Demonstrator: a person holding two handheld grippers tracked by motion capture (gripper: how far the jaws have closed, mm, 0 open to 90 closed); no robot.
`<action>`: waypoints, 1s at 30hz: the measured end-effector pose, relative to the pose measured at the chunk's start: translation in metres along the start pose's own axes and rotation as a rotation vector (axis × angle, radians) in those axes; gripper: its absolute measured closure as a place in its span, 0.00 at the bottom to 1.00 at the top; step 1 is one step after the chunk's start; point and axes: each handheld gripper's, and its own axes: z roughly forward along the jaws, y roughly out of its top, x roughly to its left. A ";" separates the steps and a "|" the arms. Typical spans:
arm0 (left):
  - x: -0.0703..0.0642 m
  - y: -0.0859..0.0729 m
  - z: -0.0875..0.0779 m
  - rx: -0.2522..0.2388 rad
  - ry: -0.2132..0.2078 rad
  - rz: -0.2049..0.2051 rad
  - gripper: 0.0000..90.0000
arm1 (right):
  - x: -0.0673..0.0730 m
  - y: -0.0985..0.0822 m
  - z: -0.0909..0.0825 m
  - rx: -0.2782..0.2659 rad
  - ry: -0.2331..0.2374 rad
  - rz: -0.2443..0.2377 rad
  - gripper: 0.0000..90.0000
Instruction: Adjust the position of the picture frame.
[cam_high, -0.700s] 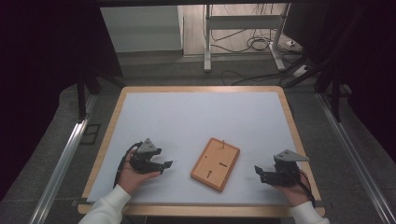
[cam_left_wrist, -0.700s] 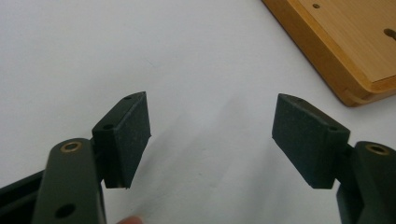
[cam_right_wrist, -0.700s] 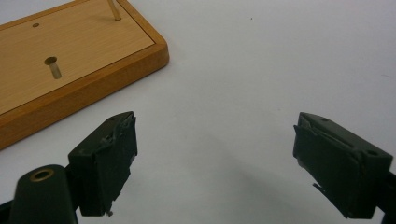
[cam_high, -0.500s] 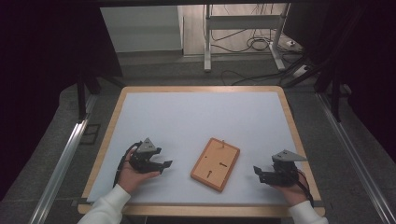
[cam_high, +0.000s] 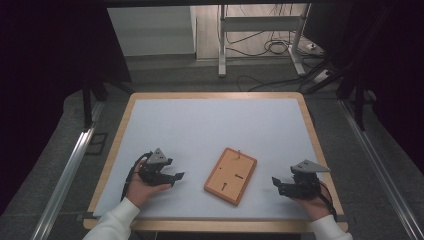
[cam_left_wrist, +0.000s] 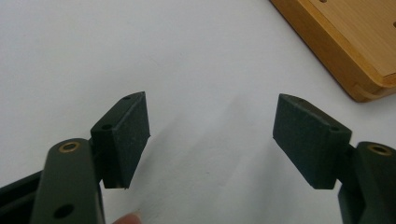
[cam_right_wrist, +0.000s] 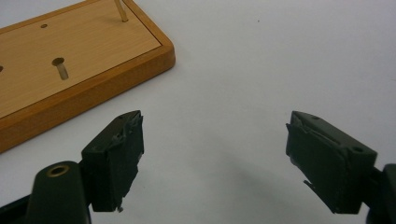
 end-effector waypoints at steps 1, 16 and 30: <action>0.000 0.000 0.000 0.001 0.000 0.000 0.30 | 0.000 0.001 0.000 -0.002 0.001 0.001 0.23; -0.001 0.000 0.000 -0.002 -0.006 0.003 0.29 | 0.016 0.022 -0.007 -0.038 0.023 -0.028 0.27; -0.001 0.000 0.001 -0.002 -0.004 0.006 0.29 | 0.030 0.041 0.002 -0.049 0.051 -0.060 0.27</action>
